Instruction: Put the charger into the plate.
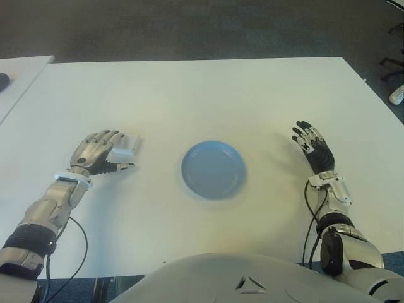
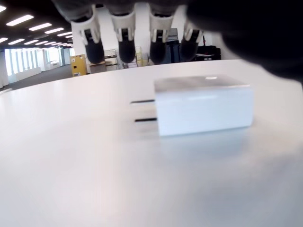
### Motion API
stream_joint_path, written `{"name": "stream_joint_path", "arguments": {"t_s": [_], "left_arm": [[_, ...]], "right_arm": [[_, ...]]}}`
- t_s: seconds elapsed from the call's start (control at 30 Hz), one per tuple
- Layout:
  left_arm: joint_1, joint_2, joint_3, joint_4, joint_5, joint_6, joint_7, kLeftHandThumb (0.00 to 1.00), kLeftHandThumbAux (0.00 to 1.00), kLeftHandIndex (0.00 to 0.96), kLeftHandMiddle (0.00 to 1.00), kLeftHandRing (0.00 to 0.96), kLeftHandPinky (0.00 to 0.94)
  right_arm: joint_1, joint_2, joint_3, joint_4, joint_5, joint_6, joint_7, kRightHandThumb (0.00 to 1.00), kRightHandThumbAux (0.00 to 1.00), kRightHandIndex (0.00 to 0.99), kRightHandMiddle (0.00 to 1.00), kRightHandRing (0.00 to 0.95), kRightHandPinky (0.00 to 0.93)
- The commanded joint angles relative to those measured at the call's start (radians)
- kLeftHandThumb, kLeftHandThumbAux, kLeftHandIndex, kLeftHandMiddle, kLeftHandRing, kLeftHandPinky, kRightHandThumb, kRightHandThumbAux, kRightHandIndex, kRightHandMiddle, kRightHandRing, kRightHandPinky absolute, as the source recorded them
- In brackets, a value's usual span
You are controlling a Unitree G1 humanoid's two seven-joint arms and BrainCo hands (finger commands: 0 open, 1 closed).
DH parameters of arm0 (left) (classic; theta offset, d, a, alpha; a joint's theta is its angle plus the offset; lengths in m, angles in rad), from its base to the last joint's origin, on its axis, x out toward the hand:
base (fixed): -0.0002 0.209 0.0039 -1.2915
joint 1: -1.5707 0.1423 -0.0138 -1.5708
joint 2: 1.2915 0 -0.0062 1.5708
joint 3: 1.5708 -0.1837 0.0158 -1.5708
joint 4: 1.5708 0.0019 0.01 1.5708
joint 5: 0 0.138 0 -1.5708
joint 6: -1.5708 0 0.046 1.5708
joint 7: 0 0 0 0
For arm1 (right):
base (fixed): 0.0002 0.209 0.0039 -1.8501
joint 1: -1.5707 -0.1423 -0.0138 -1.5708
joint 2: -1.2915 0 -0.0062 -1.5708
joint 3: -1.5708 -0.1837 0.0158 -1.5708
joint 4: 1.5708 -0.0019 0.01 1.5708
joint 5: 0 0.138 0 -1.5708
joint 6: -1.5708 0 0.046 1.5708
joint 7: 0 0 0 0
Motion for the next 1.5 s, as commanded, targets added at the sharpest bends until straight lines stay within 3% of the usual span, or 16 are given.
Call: {"name": "stream_joint_path", "arguments": {"t_s": [0.03,0.63,1.5], "left_arm": [[-0.013,-0.007,-0.026,0.027,0.019,-0.013,0.014,0.492,0.246,0.084,0.072,0.057,0.091],[-0.072,0.001,-0.086,0.087,0.066,-0.014,0.030,0.478,0.247,0.033,0.024,0.003,0.030],[-0.129,0.015,-0.120,0.179,0.079,-0.014,0.085,0.468,0.240,0.032,0.002,0.000,0.008]], "right_arm": [[0.041,0.025,-0.001,0.052,-0.002,0.054,0.004,0.248,0.666,0.121,0.101,0.080,0.065],[0.040,0.020,-0.004,0.056,0.001,0.057,0.011,0.248,0.666,0.121,0.101,0.080,0.065],[0.025,0.023,-0.001,0.076,-0.007,0.054,0.000,0.248,0.666,0.121,0.101,0.080,0.065]]}}
